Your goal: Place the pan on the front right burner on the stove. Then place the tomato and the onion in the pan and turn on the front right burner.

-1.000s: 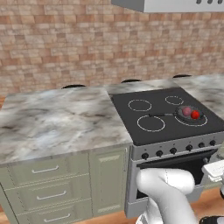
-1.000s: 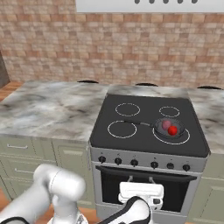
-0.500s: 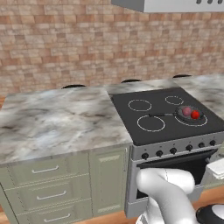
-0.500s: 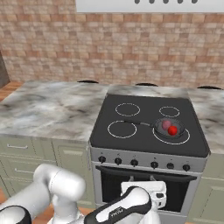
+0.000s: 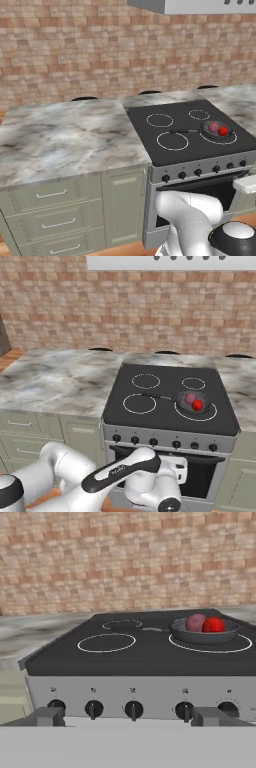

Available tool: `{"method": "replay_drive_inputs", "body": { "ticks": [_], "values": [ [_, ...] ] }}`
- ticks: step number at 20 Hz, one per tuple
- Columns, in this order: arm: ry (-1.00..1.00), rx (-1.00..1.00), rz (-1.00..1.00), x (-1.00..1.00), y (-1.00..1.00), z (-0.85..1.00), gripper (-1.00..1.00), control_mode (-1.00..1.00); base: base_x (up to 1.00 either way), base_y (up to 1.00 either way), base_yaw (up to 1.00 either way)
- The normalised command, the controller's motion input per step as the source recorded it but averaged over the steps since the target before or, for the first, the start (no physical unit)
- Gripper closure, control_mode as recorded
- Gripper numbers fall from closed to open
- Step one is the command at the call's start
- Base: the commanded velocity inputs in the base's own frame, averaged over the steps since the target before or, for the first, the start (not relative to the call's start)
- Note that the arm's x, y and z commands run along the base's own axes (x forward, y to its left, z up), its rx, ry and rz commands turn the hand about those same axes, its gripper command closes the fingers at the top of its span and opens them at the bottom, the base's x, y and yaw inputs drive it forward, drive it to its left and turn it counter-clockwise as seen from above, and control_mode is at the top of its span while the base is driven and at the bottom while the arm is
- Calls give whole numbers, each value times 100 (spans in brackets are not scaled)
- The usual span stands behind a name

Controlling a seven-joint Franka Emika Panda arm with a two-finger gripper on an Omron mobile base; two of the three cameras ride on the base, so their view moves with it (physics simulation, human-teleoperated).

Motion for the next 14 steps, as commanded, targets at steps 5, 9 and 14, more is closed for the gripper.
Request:
{"method": "replay_drive_inputs", "body": {
  "ticks": [5, 9, 14],
  "values": [
    [-9, 6, -8, 0, 0, -1, -100, -100, 0, 0, 0],
    [-20, 8, 0, 0, 0, -1, -100, -100, 0, 0, 0],
    [-11, 1, 0, 0, 0, 0, -100, -100, 0, 0, 0]
  ]
}}
